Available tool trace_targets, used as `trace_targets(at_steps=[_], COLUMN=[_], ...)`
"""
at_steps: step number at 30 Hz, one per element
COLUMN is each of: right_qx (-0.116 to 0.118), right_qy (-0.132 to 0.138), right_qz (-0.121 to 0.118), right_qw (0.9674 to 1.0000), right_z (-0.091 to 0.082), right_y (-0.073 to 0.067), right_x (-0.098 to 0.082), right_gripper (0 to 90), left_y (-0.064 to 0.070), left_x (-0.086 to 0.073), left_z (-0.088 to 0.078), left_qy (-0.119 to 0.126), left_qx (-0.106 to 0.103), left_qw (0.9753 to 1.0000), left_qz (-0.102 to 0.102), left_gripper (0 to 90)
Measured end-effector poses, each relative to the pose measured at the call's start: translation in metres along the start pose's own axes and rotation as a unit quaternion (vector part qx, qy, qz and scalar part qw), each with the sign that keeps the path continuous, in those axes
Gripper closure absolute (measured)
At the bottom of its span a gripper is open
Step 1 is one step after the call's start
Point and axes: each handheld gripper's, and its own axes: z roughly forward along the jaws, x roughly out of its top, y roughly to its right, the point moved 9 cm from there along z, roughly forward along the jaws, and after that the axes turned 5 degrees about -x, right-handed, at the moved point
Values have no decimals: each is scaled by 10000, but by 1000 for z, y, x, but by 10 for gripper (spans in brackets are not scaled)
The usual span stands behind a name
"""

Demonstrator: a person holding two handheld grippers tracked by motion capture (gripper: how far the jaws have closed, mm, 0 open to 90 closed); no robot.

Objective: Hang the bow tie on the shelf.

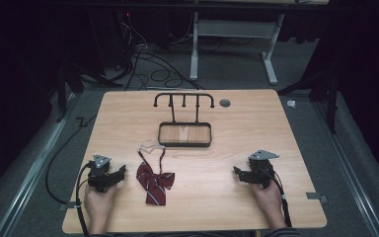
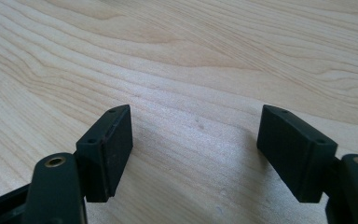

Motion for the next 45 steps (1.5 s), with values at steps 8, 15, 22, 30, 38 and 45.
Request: trace_targets(at_steps=[8, 15, 22, 30, 38, 45], right_qx=[-7, -10, -12, -14, -5, -3], right_qy=[-5, -3, -3, -5, -7, -11], right_qz=[14, 9, 13, 11, 11, 18], right_qw=[10000, 10000, 10000, 10000, 10000, 10000], right_z=[0, 0, 0, 0, 0, 0], right_y=[0, 0, 0, 0, 0, 0], right_x=[0, 0, 0, 0, 0, 0], right_gripper=[279, 279, 279, 280, 279, 279], left_y=[0, 1, 2, 3, 9, 10], left_x=[0, 0, 0, 0, 2, 8], left_z=[0, 0, 1, 0, -3, -13], left_qy=[-13, -28, -47, -83, -98, 27], left_qx=[-5, -75, -64, 31, -38, -196], left_qw=[10000, 10000, 9999, 10000, 9999, 9998], left_qz=[24, 20, 77, 10, -24, -94], left_gripper=[340, 313, 294, 313, 377, 381])
